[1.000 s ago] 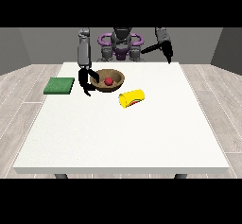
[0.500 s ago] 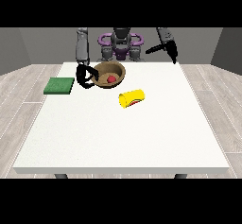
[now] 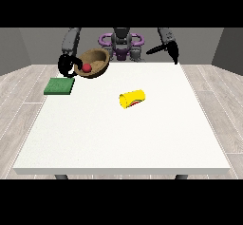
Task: Pick the cup and pour the ball into the bowl, then pick the bowl and place it on the pad
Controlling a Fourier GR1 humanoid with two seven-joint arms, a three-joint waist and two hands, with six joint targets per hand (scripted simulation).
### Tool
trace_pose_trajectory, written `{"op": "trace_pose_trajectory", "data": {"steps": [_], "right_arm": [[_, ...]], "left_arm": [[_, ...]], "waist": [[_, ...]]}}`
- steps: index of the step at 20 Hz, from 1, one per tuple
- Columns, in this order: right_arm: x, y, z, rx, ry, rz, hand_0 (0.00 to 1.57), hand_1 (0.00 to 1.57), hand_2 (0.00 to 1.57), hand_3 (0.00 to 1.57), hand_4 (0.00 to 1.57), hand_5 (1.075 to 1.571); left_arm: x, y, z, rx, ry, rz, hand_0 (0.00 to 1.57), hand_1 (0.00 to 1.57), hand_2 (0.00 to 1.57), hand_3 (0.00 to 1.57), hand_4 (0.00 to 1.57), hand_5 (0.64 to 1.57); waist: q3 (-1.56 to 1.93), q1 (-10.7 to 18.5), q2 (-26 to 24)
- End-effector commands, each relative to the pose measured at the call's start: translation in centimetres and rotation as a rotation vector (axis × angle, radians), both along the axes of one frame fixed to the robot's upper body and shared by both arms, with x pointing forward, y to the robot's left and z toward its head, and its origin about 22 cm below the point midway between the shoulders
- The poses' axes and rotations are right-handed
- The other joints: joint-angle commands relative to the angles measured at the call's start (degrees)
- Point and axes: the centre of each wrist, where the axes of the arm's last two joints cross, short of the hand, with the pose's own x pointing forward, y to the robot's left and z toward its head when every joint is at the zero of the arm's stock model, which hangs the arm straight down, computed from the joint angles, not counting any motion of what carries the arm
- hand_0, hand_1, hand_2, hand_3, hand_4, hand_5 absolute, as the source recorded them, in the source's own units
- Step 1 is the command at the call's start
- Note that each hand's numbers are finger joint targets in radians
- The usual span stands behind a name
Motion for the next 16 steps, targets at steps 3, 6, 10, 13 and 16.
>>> {"op": "trace_pose_trajectory", "data": {"steps": [3,6,10,13,16], "right_arm": [[-1.2,-5.0,1.4,0.007,-0.02,0.0,1.57,1.57,1.57,1.57,1.06,1.56],[-2.2,-6.4,0.7,0.017,-0.07,0.018,1.57,1.57,1.57,1.57,1.06,1.56],[-2.3,-11.2,4.4,0.093,-0.182,-0.039,1.57,1.57,1.57,1.57,1.07,1.563],[-3.0,-15.0,7.3,0.111,-0.269,-0.056,1.57,1.57,1.57,1.44,1.02,1.562],[-4.7,-16.6,5.3,0.061,-0.261,-0.117,1.57,1.57,1.57,1.44,1.03,1.563]], "left_arm": [[-0.2,0.7,-0.8,0.003,0.005,0.041,0.0,0.0,0.0,0.0,0.0,1.568],[-0.2,-1.6,-1.3,-0.001,-0.064,0.031,0.0,0.0,0.0,0.0,0.0,1.565],[0.6,-3.0,0.5,0.02,-0.18,0.032,0.0,0.0,0.0,0.0,0.0,1.565],[0.8,-3.8,1.9,0.04,-0.293,0.017,0.0,0.0,0.0,0.0,0.0,1.565],[0.1,-7.2,4.3,0.028,-0.307,-0.053,0.0,0.0,0.0,0.0,0.0,1.564]], "waist": [[0.03,-2.32,0.74],[0.04,-3.02,4.45],[0.08,-1.63,10.74],[0.13,-0.26,17.17],[0.15,2.69,17.75]]}}
